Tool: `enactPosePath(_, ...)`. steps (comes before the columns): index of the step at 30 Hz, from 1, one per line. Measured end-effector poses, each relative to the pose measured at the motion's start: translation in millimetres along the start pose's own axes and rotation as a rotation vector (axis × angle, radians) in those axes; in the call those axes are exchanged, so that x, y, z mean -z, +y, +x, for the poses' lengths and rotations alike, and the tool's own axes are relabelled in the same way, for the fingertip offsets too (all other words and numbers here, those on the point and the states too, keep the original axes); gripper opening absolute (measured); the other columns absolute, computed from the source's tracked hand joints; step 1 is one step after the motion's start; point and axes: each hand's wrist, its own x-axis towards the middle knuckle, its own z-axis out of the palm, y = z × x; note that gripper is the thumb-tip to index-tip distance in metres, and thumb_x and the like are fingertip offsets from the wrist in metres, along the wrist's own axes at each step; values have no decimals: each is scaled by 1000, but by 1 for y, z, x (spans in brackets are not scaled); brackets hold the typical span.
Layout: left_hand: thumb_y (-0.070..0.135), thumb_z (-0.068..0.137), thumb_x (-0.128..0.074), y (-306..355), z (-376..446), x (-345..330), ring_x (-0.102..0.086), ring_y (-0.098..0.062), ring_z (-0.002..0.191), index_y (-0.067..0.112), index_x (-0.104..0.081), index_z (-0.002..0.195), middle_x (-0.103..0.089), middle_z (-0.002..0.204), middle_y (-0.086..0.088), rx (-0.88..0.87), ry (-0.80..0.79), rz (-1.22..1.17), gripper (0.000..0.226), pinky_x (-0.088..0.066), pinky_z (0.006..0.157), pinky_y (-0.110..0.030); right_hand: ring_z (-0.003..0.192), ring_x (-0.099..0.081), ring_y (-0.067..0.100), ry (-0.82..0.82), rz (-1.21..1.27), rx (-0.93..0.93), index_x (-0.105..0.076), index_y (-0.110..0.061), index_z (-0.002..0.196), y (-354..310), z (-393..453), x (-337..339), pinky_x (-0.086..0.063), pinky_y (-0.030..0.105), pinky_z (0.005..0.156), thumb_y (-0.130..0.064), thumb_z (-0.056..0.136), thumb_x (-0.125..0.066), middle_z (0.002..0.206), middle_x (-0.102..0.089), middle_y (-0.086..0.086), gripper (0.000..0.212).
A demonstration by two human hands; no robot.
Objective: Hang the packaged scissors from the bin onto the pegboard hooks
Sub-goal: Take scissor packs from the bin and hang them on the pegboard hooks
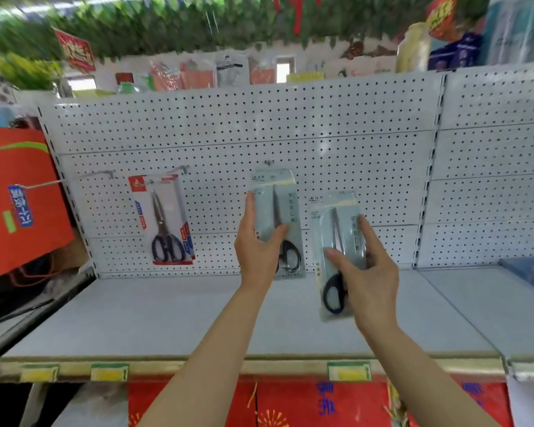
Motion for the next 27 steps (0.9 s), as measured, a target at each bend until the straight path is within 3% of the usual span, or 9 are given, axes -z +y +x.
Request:
enactPosePath(2, 21, 78, -80, -5, 8, -6, -58, -11, 122, 47, -31, 148, -52, 135, 23, 1, -14, 0, 90, -50, 102, -41, 124, -51, 0, 14, 9, 4, -48, -50, 134, -2, 7, -8, -42, 38, 108, -29, 71, -83, 133, -56, -23, 76)
enactPosePath(7, 21, 80, -80, -14, 21, -15, -60, -11, 119, 43, -31, 149, -54, 140, 14, -5, -7, -16, 88, -53, 98, -38, 119, -56, 4, 19, -3, 8, -46, -54, 132, 2, 16, -19, -47, 38, 103, -32, 70, -83, 129, -59, -23, 75)
enactPosePath(11, 19, 79, -81, -21, 28, -17, -64, -13, 113, 46, -32, 148, -58, 131, 20, -5, -13, -32, 89, -55, 95, -41, 116, -50, -13, 18, -3, 18, -49, -43, 137, 2, 16, -24, -44, 28, 105, -25, 73, -82, 122, -55, -32, 74)
enactPosePath(15, 21, 79, -82, -24, 31, -20, -64, -13, 111, 46, -32, 148, -56, 118, 33, 5, -16, -18, 89, -55, 94, -41, 120, -49, -9, 12, 2, 13, -48, -42, 137, 4, 17, -27, -43, 27, 104, -24, 74, -82, 126, -54, -31, 74)
enactPosePath(18, 24, 78, -82, -26, 34, -20, -64, -15, 111, 51, -30, 147, -58, 120, 31, -12, -17, -7, 90, -55, 93, -44, 113, -48, -18, 11, -5, 23, -48, -42, 138, 5, 19, -29, -41, 19, 98, -24, 74, -82, 117, -52, -38, 74)
enactPosePath(21, 24, 80, -81, -30, 33, -21, -62, -8, 114, 44, -31, 150, -58, 119, 29, -17, -2, 9, 88, -53, 97, -39, 107, -50, -20, 4, -13, 28, -47, -42, 138, 6, 20, -33, -41, 17, 94, -23, 75, -82, 112, -53, -38, 75)
enactPosePath(25, 29, 79, -79, -43, 33, -20, -64, -13, 108, 51, -29, 148, -59, 118, 22, 3, -2, 35, 87, -56, 89, -42, 109, -51, -17, 10, -16, 32, -47, -41, 138, 7, 21, -37, -42, 16, 94, -23, 75, -82, 114, -54, -35, 75)
enactPosePath(27, 26, 81, -78, -46, 36, -22, -61, -7, 109, 46, -30, 149, -56, 115, 27, -7, 4, 60, 85, -55, 91, -34, 110, -49, -19, 11, -26, 47, -47, -41, 139, 8, 23, -40, -40, 13, 94, -23, 75, -82, 118, -53, -35, 75)
